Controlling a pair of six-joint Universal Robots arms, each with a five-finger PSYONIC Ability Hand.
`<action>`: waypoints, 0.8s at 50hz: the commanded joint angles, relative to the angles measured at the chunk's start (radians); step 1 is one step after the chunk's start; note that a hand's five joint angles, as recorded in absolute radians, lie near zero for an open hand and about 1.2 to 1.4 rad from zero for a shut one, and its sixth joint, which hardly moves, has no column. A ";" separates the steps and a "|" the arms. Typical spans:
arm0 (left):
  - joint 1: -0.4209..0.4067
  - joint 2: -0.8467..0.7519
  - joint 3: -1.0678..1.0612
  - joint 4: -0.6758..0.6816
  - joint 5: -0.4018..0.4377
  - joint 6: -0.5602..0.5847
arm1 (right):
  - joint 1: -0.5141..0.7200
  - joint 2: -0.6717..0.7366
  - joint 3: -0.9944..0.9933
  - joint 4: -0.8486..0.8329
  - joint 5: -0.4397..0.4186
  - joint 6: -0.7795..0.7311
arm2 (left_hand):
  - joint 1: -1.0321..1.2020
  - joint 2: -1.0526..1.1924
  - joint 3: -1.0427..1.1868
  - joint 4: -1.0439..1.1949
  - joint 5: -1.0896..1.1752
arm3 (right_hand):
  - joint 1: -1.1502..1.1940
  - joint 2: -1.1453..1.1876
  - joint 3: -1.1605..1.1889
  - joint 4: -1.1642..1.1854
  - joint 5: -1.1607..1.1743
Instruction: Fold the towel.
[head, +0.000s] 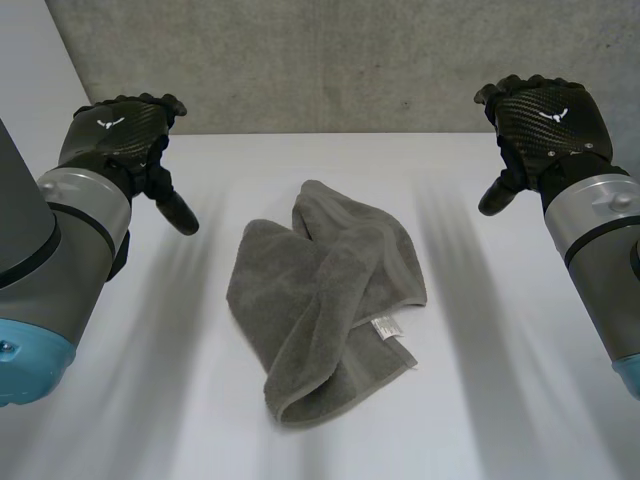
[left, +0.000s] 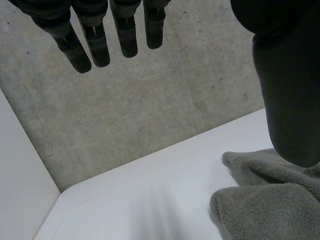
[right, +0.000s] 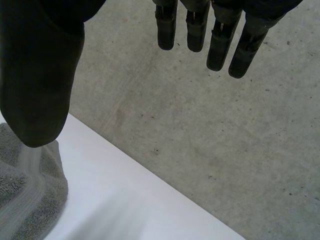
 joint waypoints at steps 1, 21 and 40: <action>0.000 -0.001 -0.002 -0.002 0.002 0.000 | -0.004 0.001 -0.001 -0.003 -0.003 0.000 | -0.086 -0.081 -0.070 -0.086 -0.216 | -0.049 -0.072 -0.066 -0.074 -0.058; -0.020 0.050 -0.267 -0.049 0.031 0.004 | -0.010 0.163 -0.117 0.265 -0.198 -0.207 | 0.231 0.236 0.247 0.231 0.100 | -0.049 -0.072 -0.066 -0.074 -0.058; -0.117 -0.094 -0.364 -0.025 0.098 -0.180 | 0.022 0.550 -0.245 0.168 -0.172 -0.211 | 0.093 0.098 0.109 0.093 -0.037 | 0.184 0.161 0.167 0.159 0.174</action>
